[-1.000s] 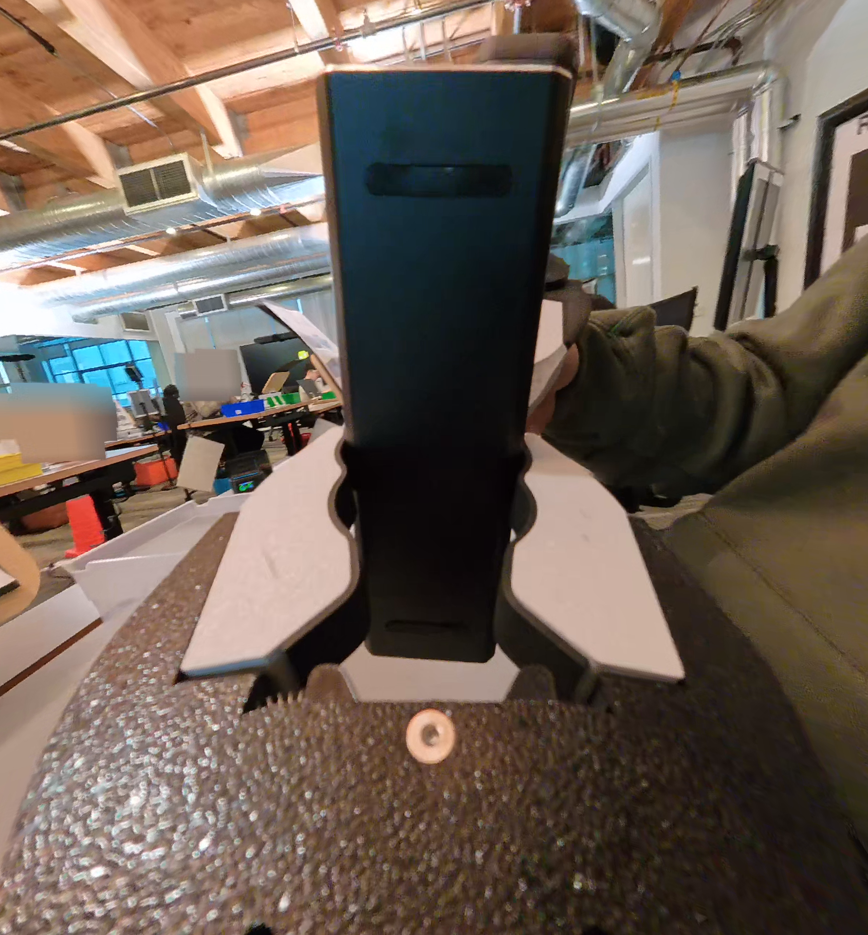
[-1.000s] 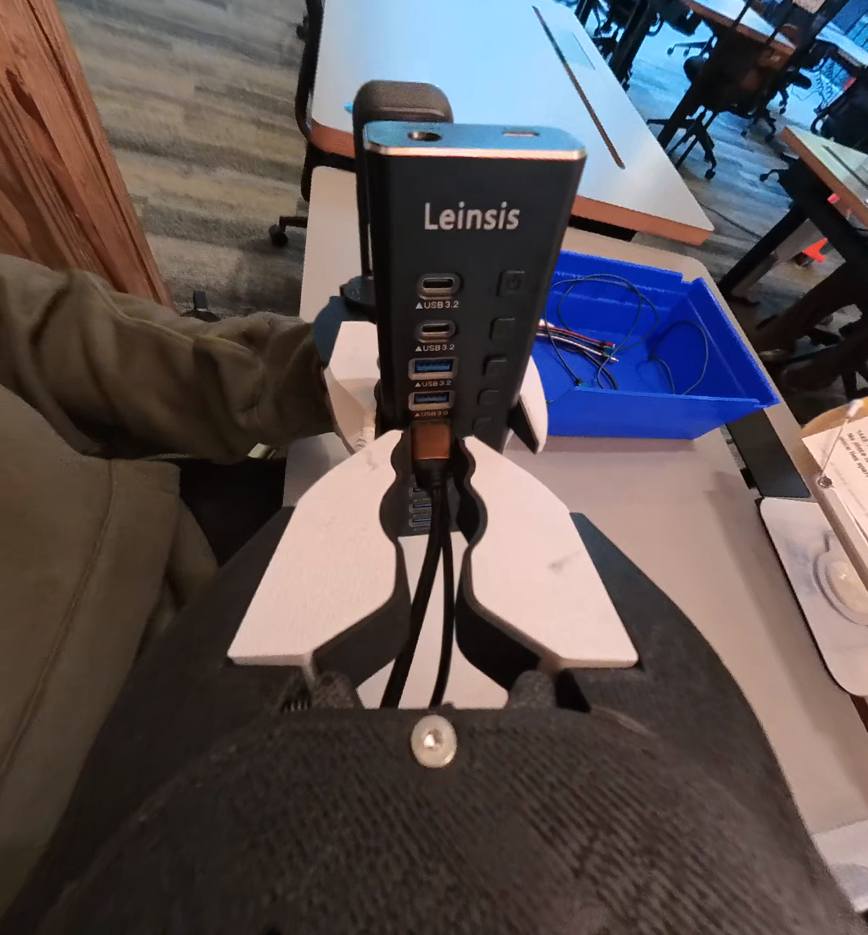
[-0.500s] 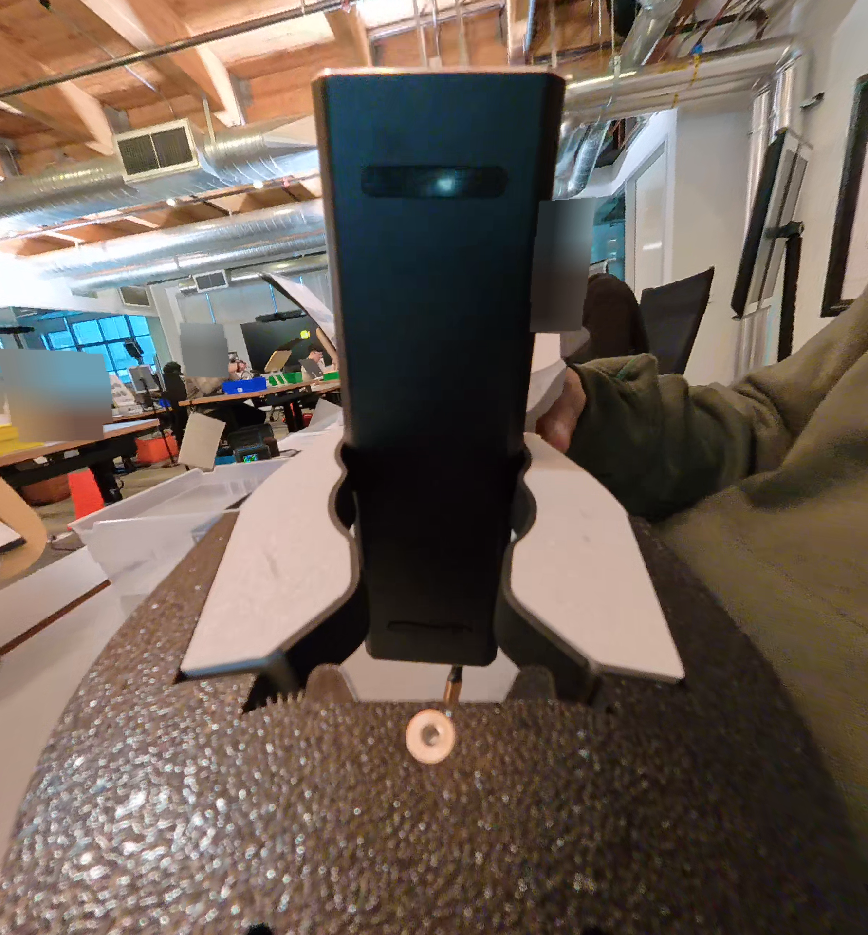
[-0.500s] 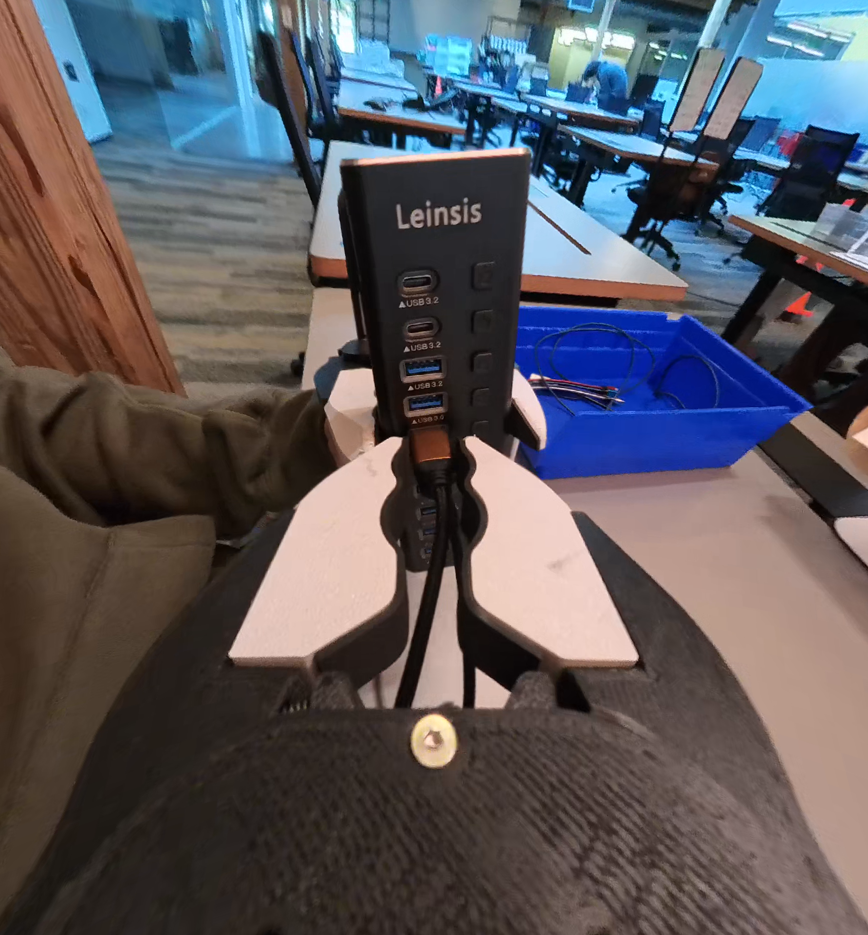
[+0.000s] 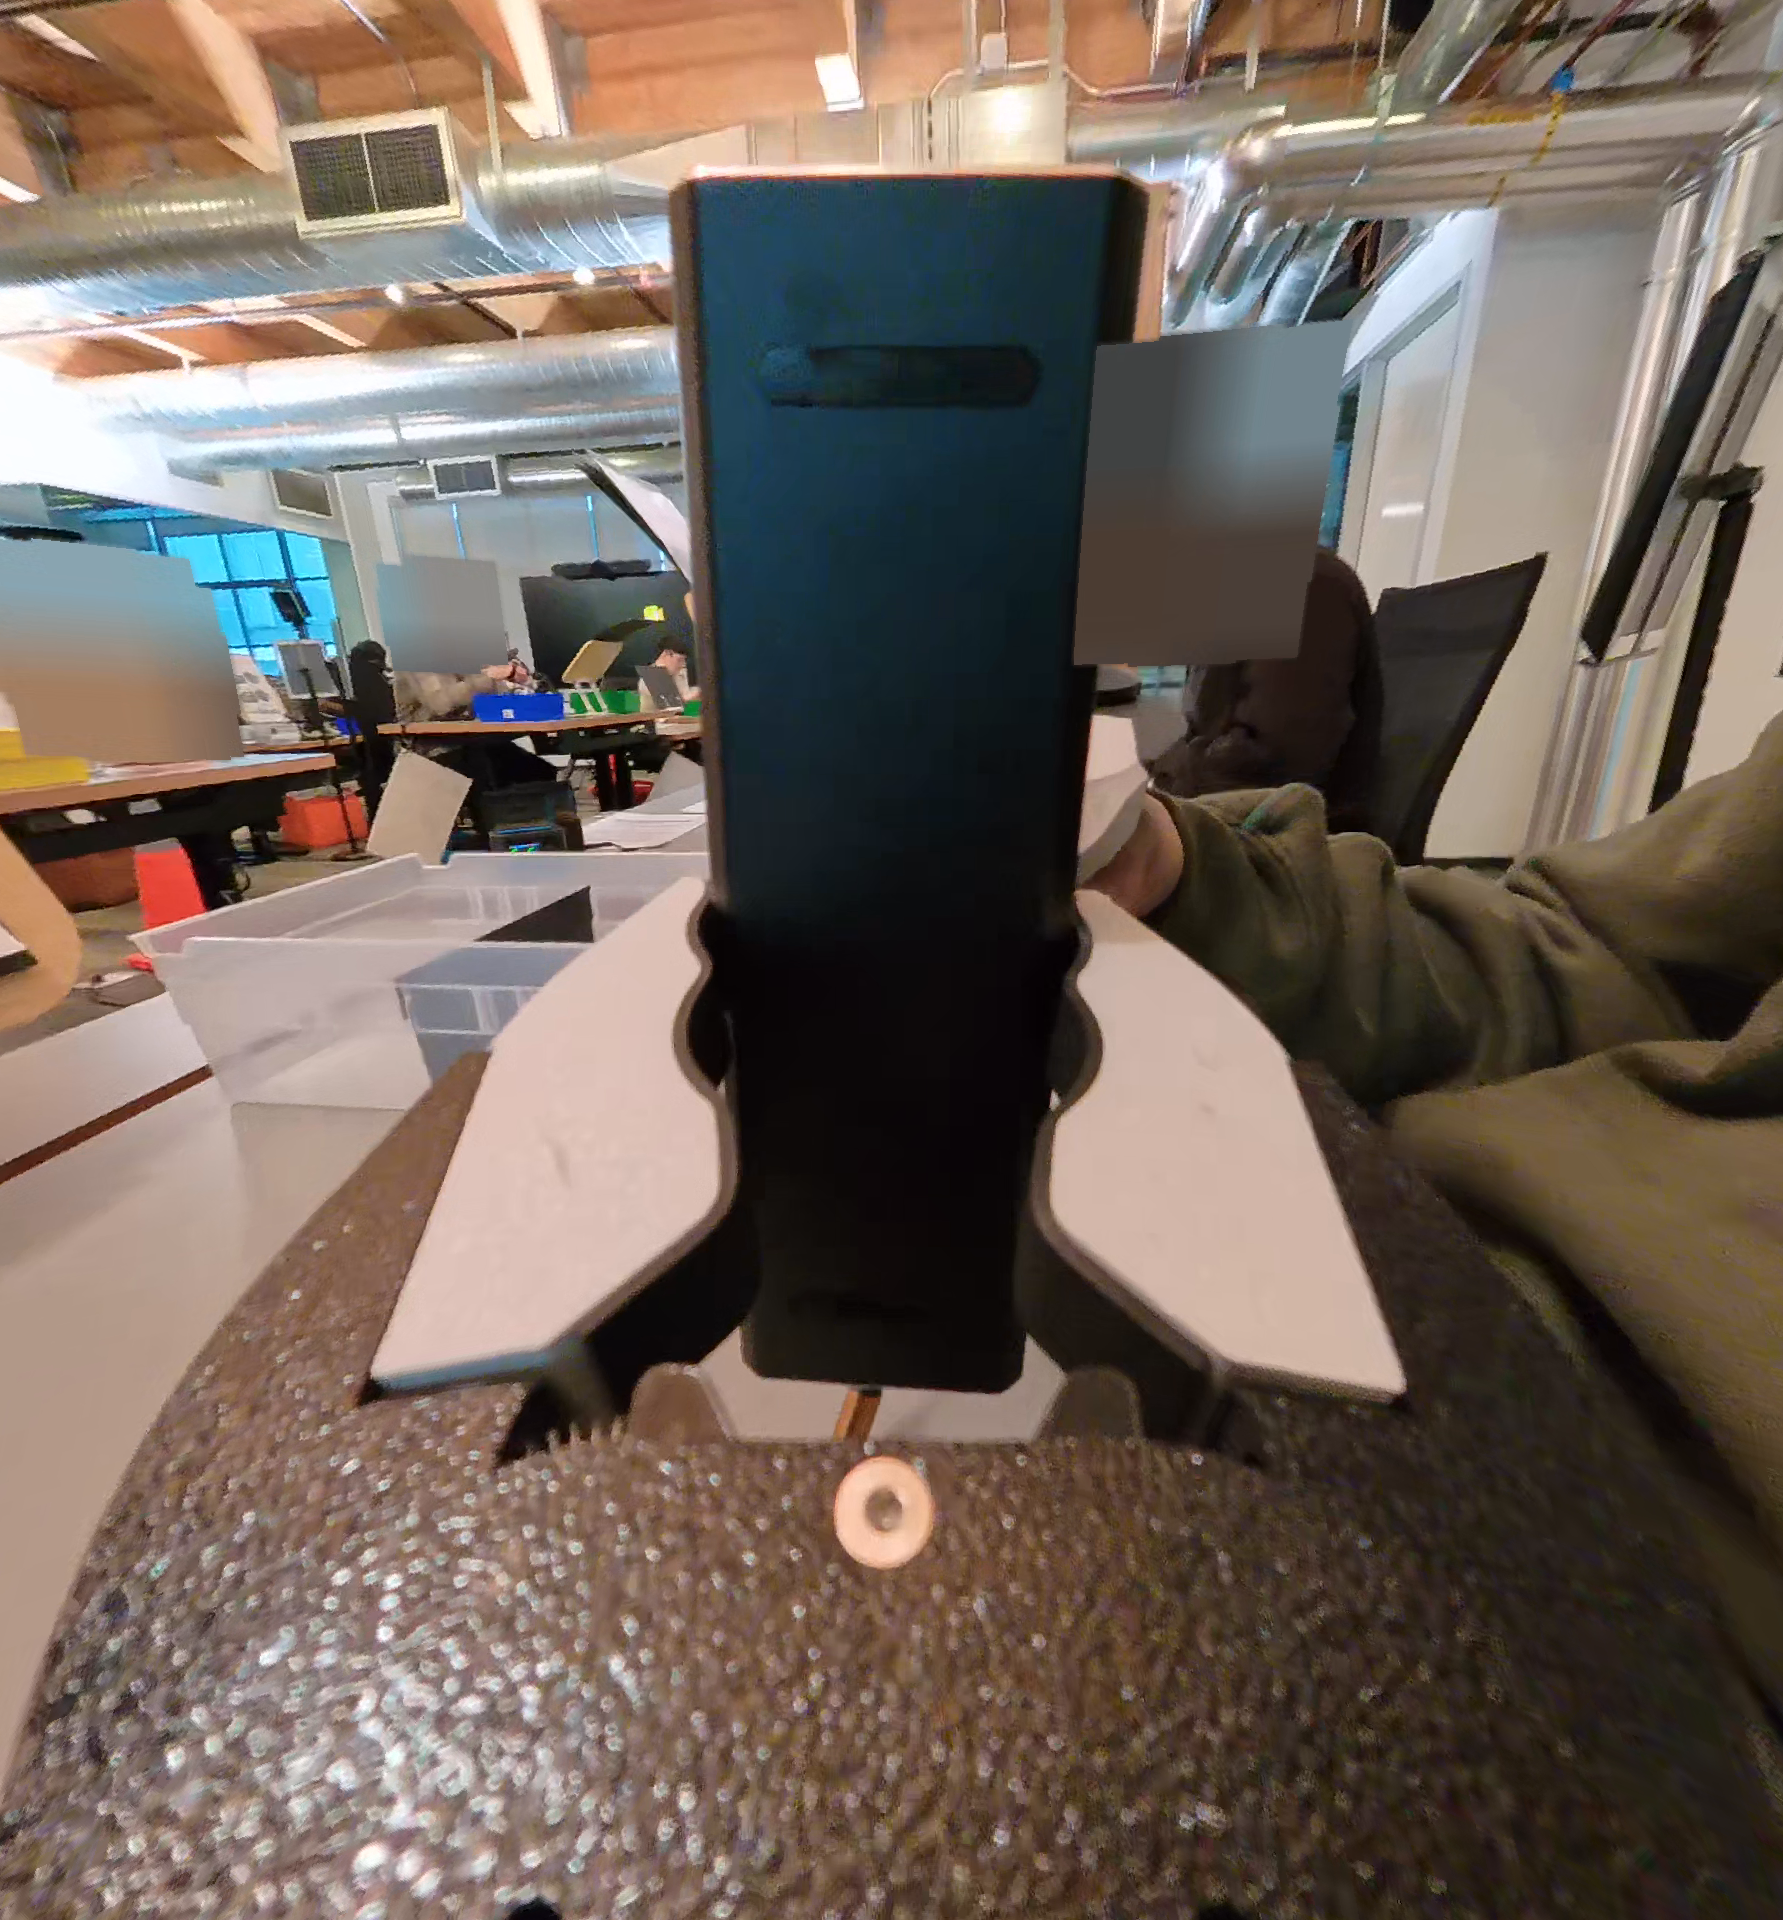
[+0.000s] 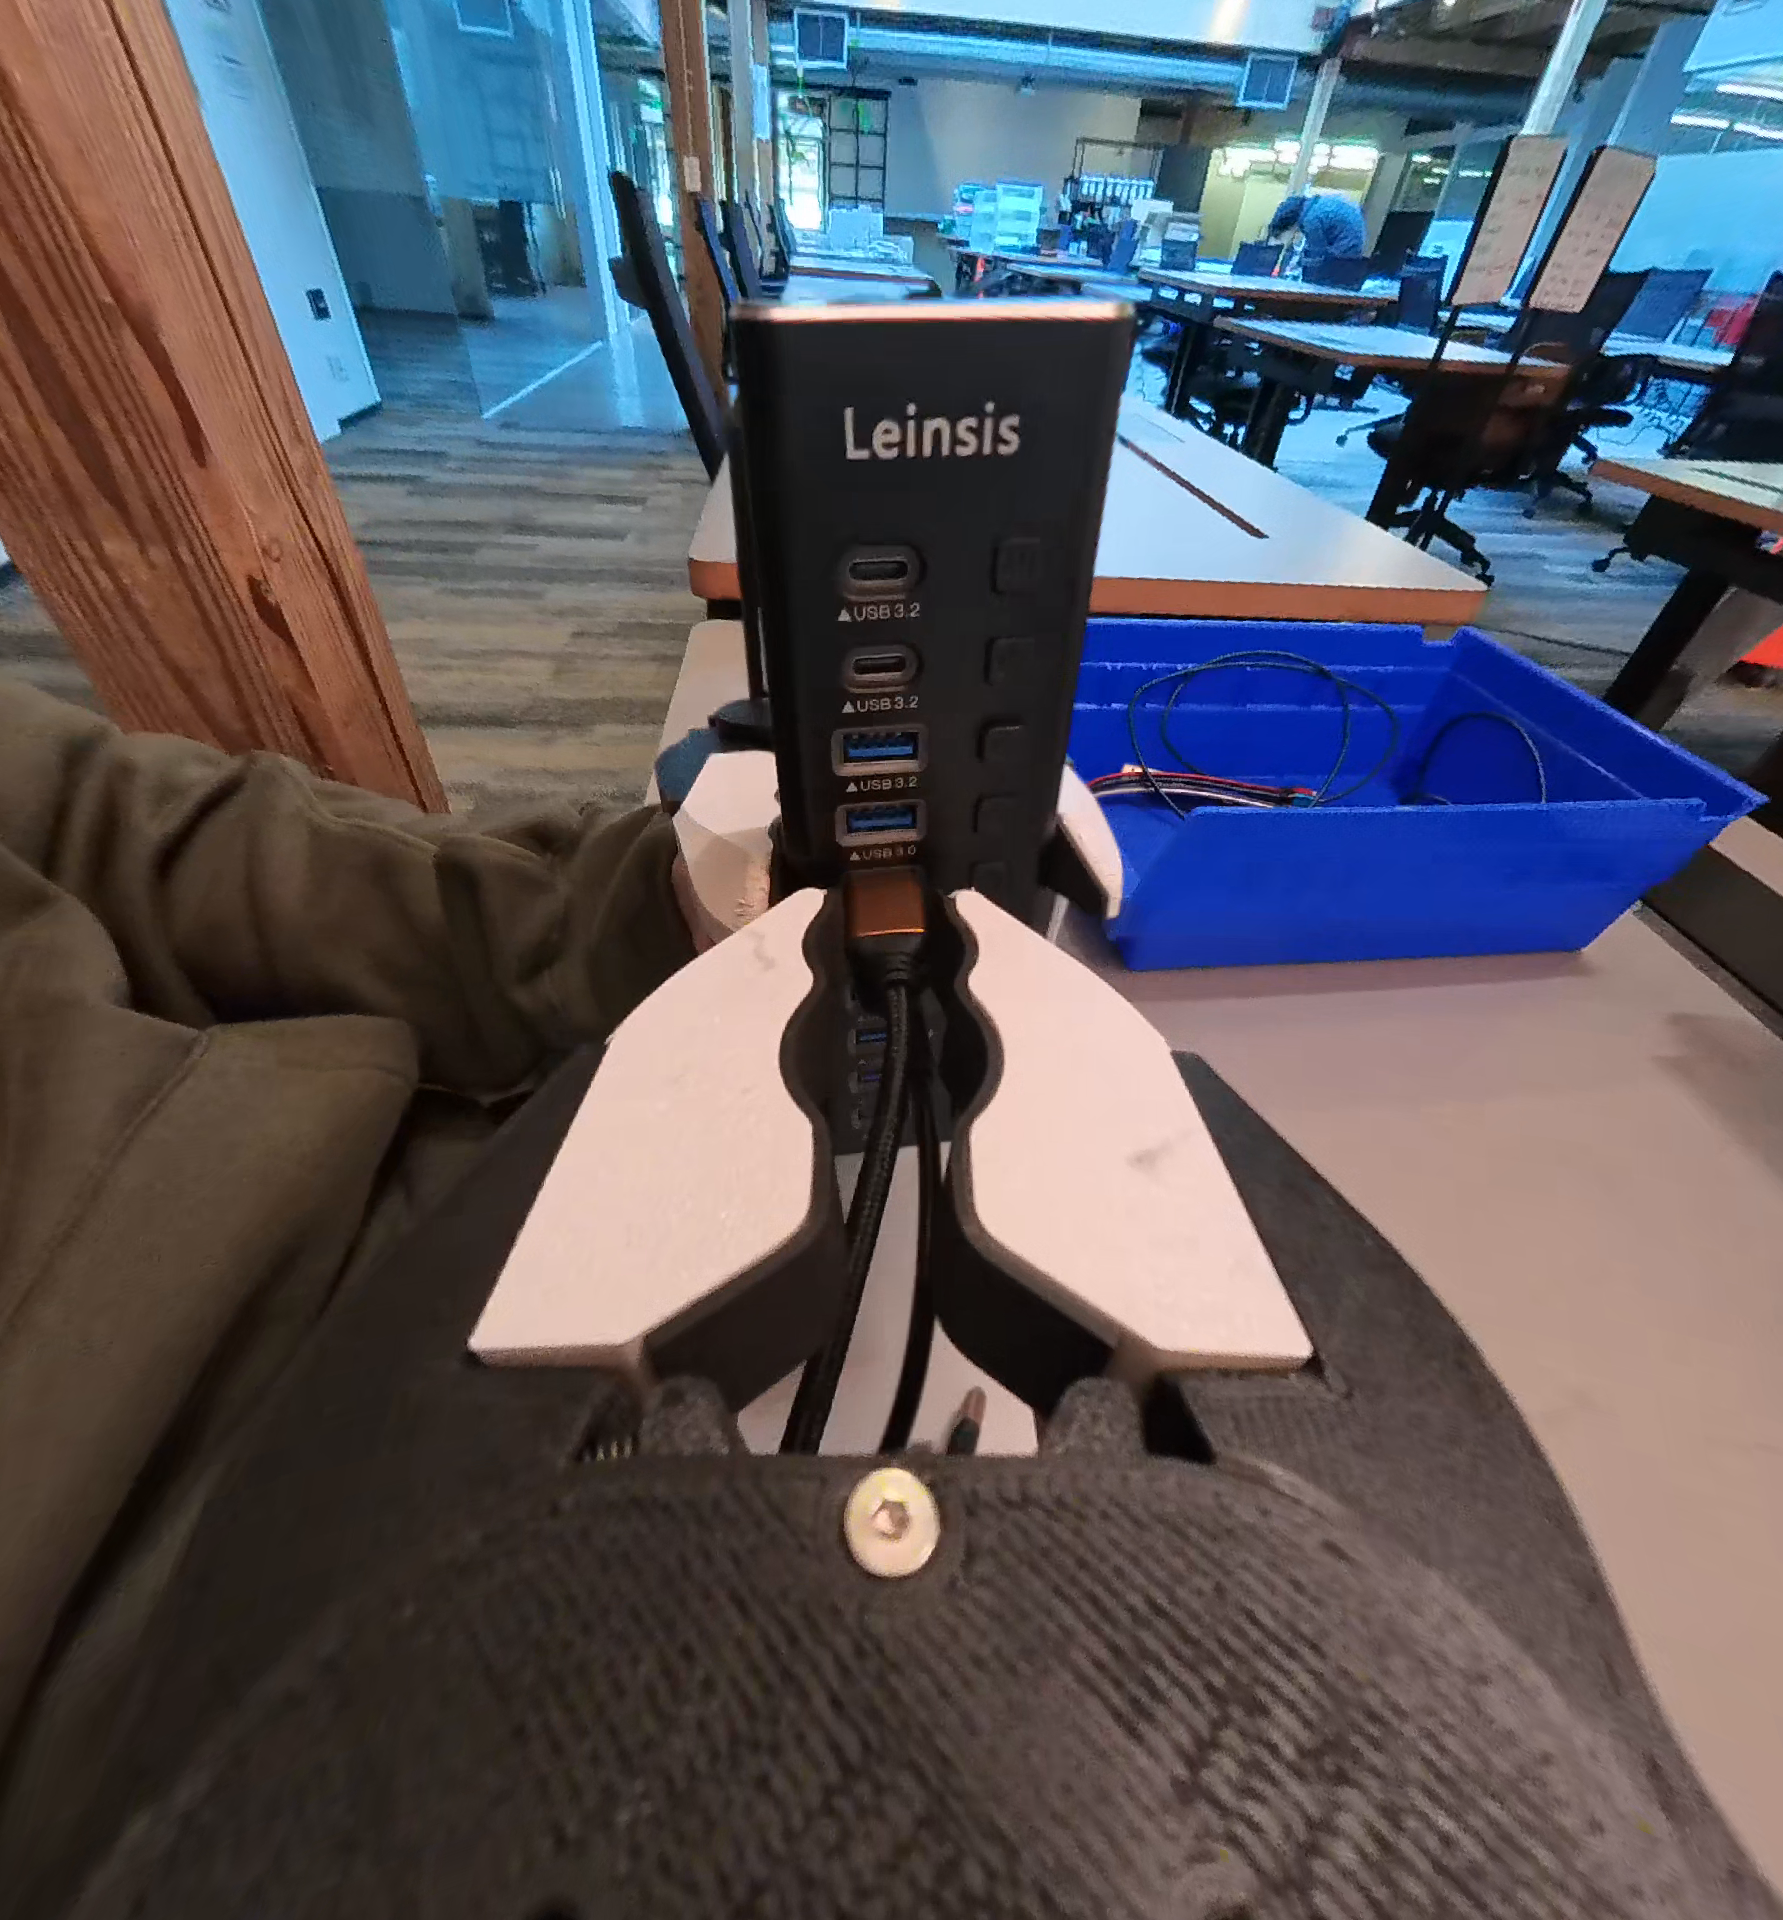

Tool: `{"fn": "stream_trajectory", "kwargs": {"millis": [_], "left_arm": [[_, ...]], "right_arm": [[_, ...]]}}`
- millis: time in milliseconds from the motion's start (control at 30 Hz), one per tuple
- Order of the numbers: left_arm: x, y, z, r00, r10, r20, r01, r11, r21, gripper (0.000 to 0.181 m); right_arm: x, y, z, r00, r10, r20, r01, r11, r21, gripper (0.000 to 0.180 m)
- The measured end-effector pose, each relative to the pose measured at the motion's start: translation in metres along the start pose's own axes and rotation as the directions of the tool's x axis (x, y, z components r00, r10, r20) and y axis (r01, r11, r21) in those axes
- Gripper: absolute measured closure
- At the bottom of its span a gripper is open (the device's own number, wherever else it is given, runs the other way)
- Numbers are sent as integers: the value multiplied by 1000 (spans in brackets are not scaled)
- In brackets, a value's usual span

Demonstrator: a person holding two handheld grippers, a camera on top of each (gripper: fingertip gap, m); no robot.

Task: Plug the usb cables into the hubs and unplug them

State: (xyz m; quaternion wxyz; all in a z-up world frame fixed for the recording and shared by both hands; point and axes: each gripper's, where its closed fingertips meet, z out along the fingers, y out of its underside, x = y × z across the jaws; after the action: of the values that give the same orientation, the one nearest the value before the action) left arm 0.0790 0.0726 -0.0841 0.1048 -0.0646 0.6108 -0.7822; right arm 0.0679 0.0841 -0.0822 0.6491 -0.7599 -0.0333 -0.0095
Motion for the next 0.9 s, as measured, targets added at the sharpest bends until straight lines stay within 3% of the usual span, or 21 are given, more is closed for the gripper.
{"fn": "stream_trajectory", "kwargs": {"millis": [333, 467, 633, 833, 900], "left_arm": [[12, -12, 9, 995, 101, 17, -100, 992, -71, 121], [16, -12, 5, 996, 89, -28, -91, 995, -52, 121], [10, -9, 5, 999, 39, -7, -39, 999, -29, 121], [5, -3, 3, 1000, 16, -6, -16, 999, -47, 121], [9, 1, 0, 999, 32, -32, -33, 998, -54, 122]], "right_arm": [[-11, -12, -12, 998, -39, 54, 36, 997, 63, 163], [-14, -11, -9, 994, -106, -14, 107, 994, 17, 162], [-10, -8, -8, 1000, 6, 29, -9, 997, 82, 162], [-5, -2, -5, 1000, -3, 29, 2, 999, 50, 163], [-9, 0, -4, 996, -89, 23, 89, 996, 17, 163]]}}
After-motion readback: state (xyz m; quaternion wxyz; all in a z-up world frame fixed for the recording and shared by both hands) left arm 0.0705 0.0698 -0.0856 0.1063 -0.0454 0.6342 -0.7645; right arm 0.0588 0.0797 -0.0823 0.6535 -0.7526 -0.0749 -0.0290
